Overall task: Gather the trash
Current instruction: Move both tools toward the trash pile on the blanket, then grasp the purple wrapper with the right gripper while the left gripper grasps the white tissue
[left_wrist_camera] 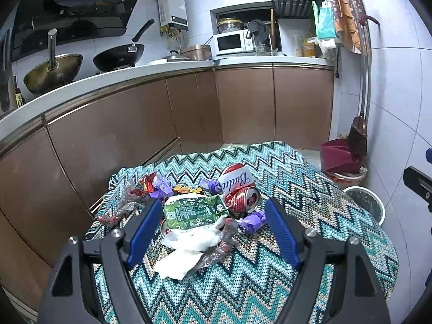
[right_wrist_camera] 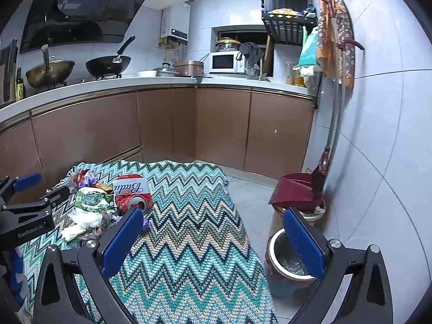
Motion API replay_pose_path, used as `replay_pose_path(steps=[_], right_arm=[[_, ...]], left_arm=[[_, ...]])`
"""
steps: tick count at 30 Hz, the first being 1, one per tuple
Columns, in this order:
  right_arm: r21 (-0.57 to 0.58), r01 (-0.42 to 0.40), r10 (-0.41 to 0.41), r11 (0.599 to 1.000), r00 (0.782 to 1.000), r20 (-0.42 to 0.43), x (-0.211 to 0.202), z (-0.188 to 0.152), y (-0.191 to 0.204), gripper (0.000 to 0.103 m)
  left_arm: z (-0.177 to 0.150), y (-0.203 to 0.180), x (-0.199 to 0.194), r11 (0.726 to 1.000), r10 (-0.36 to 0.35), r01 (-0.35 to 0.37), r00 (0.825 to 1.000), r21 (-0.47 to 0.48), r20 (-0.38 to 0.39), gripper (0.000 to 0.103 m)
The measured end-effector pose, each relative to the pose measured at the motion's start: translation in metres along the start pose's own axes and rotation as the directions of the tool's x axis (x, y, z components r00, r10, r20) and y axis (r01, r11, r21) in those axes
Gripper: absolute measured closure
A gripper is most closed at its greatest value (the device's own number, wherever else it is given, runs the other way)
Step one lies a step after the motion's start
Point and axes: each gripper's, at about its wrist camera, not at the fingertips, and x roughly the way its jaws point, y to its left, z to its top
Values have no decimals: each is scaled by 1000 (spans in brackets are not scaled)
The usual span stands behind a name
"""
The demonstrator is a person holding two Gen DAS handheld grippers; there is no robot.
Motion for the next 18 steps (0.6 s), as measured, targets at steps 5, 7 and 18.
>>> replay_pose_path(steps=[5, 7, 18], right_arm=[[-20, -51, 51, 998, 999, -13, 17, 4, 11, 0], [-27, -79, 78, 997, 997, -19, 24, 4, 18, 0], [-53, -180, 176, 982, 981, -79, 55, 10, 54, 0]], left_arm=[[-2, 10, 16, 1000, -1, 0, 1000, -17, -26, 26], [-3, 15, 24, 1000, -5, 4, 999, -26, -39, 26], [-9, 43, 49, 999, -33, 30, 997, -34, -64, 26]])
